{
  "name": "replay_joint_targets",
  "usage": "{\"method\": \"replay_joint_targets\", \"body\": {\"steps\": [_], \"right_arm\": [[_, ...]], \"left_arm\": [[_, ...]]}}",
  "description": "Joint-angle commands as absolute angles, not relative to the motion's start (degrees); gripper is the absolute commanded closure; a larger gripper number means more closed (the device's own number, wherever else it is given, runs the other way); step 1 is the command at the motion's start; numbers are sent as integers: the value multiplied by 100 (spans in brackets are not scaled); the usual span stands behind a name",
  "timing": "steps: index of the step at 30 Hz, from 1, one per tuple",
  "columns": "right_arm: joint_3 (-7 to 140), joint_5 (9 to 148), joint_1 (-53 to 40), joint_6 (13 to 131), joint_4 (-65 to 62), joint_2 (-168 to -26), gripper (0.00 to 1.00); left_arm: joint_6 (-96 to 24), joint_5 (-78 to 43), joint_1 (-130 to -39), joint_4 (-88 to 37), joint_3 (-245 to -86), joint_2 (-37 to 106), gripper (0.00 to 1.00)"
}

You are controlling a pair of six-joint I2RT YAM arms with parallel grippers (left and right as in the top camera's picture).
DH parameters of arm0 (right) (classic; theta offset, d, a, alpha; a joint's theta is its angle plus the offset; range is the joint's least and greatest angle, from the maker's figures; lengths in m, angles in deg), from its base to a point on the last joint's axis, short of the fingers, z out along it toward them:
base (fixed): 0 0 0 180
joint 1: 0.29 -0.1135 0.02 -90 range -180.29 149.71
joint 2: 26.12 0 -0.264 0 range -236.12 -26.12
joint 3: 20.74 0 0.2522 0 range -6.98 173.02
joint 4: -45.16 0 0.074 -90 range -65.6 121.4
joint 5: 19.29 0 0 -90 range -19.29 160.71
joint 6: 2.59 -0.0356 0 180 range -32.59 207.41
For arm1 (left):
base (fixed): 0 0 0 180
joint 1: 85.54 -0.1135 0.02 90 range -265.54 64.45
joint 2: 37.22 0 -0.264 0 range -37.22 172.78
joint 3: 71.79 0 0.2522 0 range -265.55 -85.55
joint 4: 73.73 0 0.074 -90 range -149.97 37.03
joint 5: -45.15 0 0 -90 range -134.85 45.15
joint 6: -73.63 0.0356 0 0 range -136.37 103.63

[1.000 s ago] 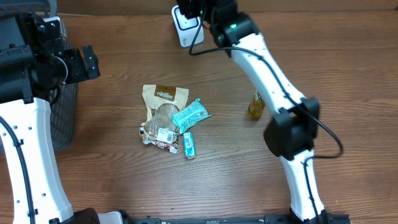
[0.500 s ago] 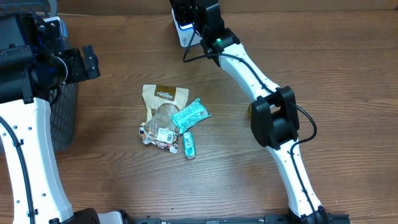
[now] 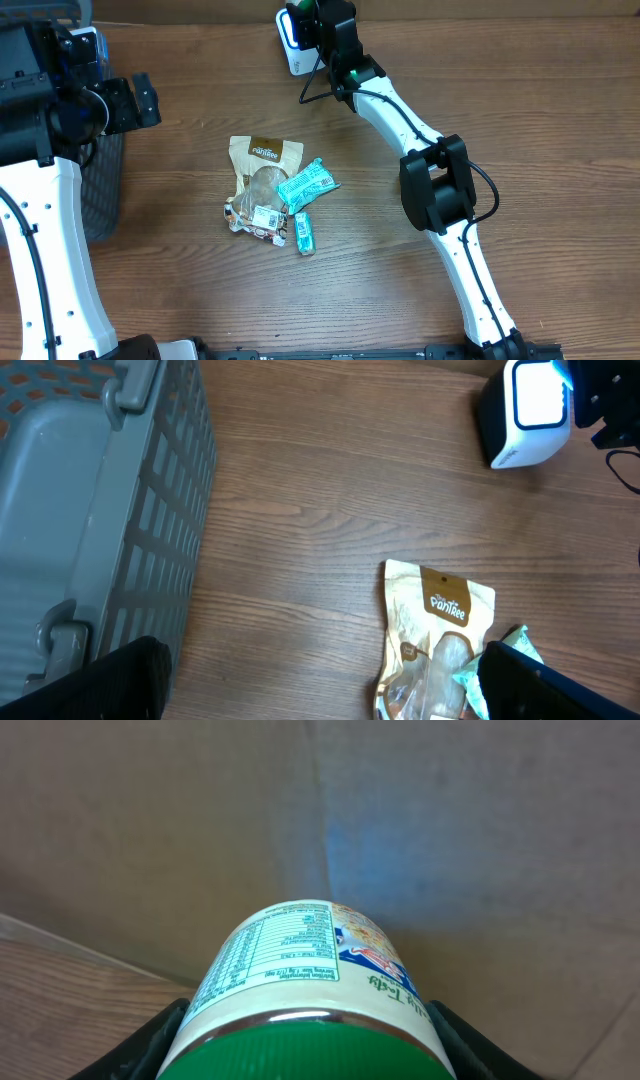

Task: Scan the item barcode
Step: 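Carry the tub right and set it down on the table's right side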

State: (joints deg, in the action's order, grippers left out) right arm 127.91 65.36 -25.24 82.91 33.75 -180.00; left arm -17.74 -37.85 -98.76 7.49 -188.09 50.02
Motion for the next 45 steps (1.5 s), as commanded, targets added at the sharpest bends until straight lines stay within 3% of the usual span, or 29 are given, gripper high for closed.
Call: {"method": "replay_joint_targets", "body": {"steps": [1,18,26,30,37,45], "right_arm": [[12872,6759,-2517,8276,3428,-17983,92],[12874,6757,-2500,8278,3758,-18070,96],[12874,6746,-2480,8281,3465,-16827,96],[12874,6679,-2412,8281,2355,-15891,96],[12874,6515,-1848,8250,-703,-14444,96],[12872,6241,-419,6683,-3984,-14175,95]], "left_arm": [[-1809,-3798,-9865,734,-18873,5015,0],[-1809,-3795,-9865,736,-18873,5015,0],[-1809,-3795,-9865,734,-18873,5015,0],[-1809,-3795,-9865,734,-18873,5015,0],[-1809,-3795,-9865,734,-18873,5015,1],[-1809,-3795,-9865,734,-18873,5015,0]]}}
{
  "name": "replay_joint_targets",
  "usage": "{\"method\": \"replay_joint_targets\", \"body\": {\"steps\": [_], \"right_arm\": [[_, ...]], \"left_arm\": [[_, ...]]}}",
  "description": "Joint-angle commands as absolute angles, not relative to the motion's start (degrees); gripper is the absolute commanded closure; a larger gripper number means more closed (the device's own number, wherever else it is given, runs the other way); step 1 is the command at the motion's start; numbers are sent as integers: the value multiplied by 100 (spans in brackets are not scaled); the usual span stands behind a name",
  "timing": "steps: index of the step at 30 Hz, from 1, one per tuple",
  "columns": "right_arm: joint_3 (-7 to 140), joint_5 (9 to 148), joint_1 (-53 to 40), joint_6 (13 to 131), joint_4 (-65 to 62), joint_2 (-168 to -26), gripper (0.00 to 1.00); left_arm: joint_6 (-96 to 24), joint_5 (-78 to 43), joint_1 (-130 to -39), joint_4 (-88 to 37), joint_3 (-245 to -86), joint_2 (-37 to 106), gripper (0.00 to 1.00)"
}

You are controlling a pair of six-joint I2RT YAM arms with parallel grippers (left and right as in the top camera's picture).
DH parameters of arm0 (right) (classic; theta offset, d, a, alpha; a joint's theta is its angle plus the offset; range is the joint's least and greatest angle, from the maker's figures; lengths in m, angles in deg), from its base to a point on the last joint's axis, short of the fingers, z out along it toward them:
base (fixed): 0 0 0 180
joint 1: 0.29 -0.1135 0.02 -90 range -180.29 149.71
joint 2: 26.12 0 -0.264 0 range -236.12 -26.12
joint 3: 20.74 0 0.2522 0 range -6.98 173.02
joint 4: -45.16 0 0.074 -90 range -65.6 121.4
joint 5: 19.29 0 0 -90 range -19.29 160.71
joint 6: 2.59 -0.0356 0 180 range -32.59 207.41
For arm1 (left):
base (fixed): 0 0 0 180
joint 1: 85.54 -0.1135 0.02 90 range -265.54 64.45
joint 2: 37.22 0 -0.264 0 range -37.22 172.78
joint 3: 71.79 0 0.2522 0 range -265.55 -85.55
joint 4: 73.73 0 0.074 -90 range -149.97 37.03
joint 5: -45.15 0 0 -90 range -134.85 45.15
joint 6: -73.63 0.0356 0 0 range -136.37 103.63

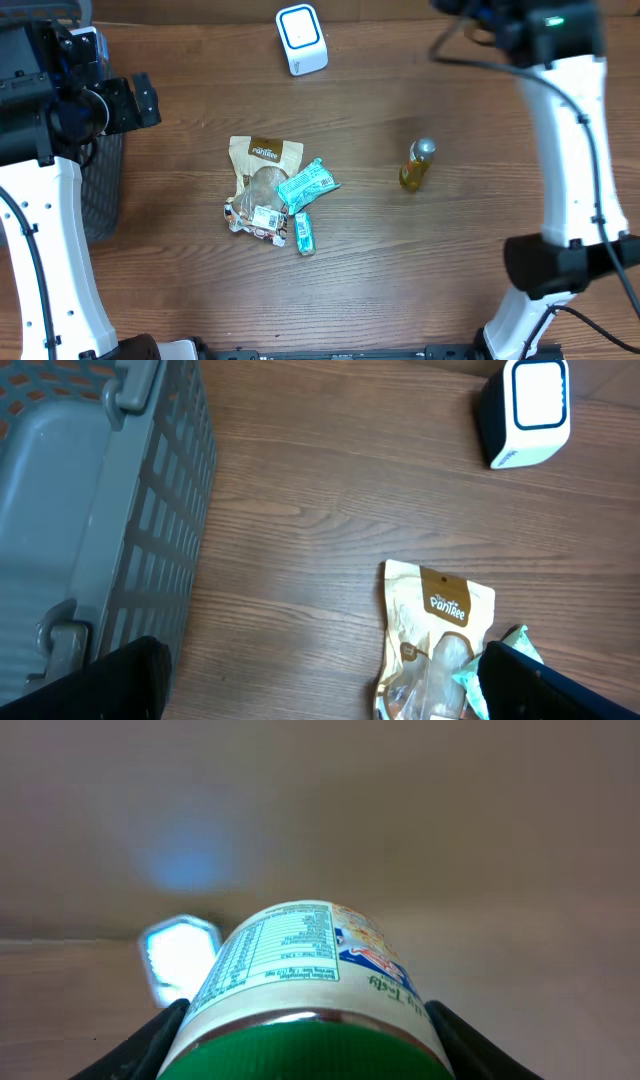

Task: Scan the item barcode
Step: 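Carry the tub right and set it down on the table's right side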

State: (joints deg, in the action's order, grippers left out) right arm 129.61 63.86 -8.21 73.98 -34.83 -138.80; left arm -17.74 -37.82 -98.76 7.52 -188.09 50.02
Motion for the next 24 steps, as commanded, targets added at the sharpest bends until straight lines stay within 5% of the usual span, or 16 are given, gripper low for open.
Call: {"method": "replay_joint_targets", "body": {"steps": [1,11,24], "right_arm": [[12872,6255,-229,6543,-4373,-14208,92],[11947,6504,753,6335,-5892,-14508,87],[9090,6497,794,6337,-4502,-14510,80]], "left_arm": [[-1809,-3795,-9865,734,-18873,5015,0],[-1809,-3795,-9865,734,-18873,5015,1],[-1809,-3795,-9865,734,-18873,5015,1]]}}
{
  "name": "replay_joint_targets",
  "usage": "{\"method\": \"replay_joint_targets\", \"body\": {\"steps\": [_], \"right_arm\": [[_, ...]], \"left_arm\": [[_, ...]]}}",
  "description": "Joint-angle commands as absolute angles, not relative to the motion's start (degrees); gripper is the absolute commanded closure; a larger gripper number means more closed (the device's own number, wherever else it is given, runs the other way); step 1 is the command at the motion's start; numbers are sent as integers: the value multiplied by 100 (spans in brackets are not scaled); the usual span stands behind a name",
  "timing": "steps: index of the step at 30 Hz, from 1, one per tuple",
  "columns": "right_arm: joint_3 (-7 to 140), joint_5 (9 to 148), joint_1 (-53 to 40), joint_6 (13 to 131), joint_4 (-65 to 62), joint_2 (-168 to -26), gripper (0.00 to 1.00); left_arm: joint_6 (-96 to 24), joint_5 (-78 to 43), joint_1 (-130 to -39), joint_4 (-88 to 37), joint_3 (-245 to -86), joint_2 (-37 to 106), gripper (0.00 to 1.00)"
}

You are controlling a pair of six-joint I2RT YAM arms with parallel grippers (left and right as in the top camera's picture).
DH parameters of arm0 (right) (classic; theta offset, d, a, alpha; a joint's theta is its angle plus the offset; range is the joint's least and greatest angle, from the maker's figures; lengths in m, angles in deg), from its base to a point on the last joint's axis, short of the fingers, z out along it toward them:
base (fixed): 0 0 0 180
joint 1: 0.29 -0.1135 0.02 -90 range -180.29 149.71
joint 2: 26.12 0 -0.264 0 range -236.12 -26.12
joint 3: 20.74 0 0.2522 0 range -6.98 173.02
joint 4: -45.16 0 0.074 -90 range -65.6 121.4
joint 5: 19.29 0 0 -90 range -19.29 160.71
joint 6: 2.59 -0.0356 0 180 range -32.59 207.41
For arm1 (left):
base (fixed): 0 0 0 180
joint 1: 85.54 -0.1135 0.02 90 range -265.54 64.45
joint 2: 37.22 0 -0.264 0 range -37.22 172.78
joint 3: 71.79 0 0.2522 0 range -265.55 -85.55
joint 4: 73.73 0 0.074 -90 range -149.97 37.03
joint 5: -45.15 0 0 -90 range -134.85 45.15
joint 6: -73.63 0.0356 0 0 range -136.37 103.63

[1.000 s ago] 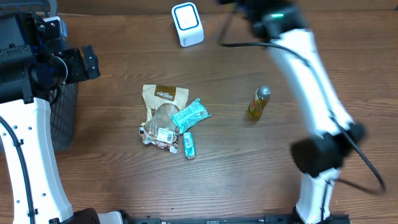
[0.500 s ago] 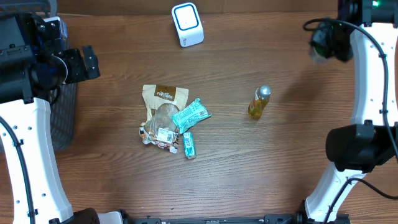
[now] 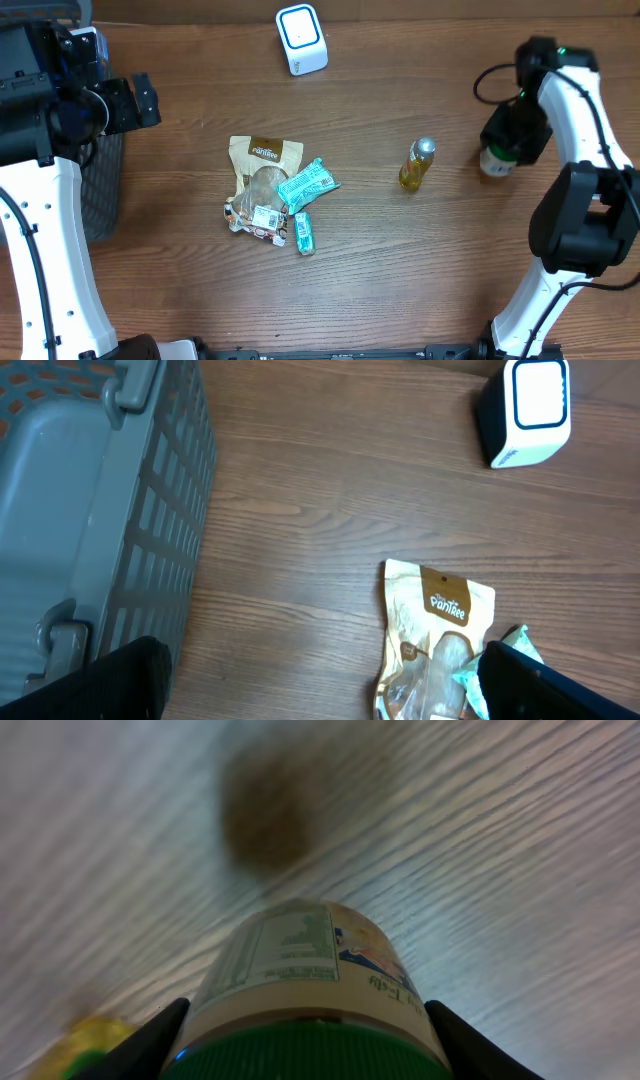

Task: Scan the item barcode
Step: 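Carry the tub right and set it down on the table's right side, then move the right gripper over the yellow-liquid bottle and lower onto it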

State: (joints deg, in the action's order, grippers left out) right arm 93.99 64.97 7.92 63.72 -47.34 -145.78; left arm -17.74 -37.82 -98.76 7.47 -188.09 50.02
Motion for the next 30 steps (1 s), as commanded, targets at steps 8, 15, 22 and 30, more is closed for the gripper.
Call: {"method": "replay_joint_targets", "body": {"steps": [8,15,22,30], "right_arm": [[8634,6477,809,6337,-3931,-14510,53],[8634,6477,809,6340,-3938,-14510,0],[9440,6480,814,6381,-4576,-14505,0],[12146,7000,685,6930,-6471,-14494,0]], "left_arm": [[-1809,-3795,-9865,734,-18873,5015,0],[-1809,-3795,-9865,734,-18873,5015,0],[-1809,-3795,-9865,734,-18873,5015,0],[-1809,-3798,-9865,734,-18875,5015,0]]}}
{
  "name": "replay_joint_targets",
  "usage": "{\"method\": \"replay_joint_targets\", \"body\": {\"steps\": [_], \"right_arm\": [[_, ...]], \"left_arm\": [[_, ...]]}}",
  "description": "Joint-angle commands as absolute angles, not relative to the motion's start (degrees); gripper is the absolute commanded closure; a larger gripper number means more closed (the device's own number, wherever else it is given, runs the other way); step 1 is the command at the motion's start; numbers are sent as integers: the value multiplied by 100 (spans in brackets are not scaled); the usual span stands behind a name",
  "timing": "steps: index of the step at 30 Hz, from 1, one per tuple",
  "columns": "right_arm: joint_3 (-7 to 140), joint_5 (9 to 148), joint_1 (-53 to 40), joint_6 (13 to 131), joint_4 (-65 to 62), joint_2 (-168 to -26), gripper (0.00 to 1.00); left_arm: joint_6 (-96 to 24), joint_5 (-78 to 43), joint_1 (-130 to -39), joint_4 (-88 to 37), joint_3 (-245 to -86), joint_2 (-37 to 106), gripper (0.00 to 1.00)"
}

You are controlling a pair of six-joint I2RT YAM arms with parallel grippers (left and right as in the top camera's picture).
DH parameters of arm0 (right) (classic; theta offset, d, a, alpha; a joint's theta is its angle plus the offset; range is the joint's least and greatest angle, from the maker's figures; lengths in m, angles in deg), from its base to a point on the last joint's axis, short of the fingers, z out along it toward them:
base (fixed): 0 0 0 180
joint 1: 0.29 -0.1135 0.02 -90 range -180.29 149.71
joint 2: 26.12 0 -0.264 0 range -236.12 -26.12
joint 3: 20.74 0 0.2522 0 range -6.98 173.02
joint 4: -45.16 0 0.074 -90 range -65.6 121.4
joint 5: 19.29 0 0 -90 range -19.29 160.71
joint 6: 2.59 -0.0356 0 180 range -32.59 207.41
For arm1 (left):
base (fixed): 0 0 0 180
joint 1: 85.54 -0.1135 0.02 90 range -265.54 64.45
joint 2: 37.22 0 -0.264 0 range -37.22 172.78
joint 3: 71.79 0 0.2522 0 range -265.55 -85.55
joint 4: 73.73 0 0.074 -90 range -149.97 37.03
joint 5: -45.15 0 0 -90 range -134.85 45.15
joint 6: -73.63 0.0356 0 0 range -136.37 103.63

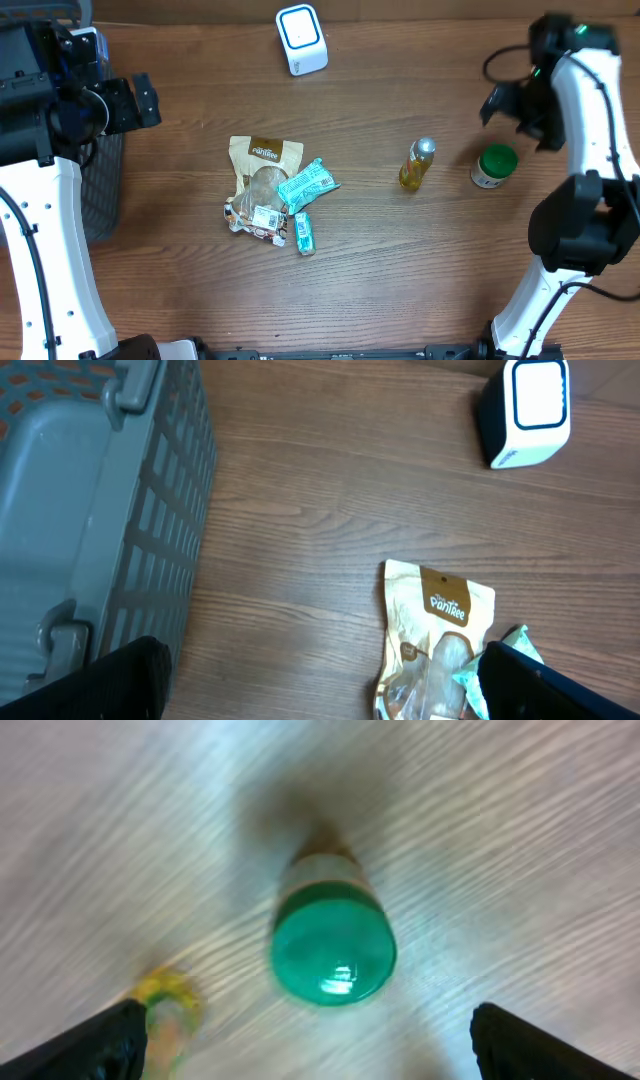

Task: Scan the item barcode
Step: 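Move the right gripper over the yellow-liquid bottle and lower onto it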

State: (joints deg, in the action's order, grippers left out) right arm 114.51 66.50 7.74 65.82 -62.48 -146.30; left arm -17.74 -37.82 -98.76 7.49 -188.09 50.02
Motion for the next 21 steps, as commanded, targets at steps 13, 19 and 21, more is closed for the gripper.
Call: {"method": "replay_joint_targets", "body": {"steps": [13,19,21], "right_arm": [[12461,8407,49,7765,-6565,-14226,7],[12303,7802,-535,7500,-6565,-14226,7],[12135,7752,-714,7502,-6567,-14226,7]], "left_arm": [[-1809,-3795,-9865,734,-18873,5015,1],[-1809,-3795,-9865,734,-18873,5015,0],[-1809,-3795,-9865,734,-18873,5015,0]]}}
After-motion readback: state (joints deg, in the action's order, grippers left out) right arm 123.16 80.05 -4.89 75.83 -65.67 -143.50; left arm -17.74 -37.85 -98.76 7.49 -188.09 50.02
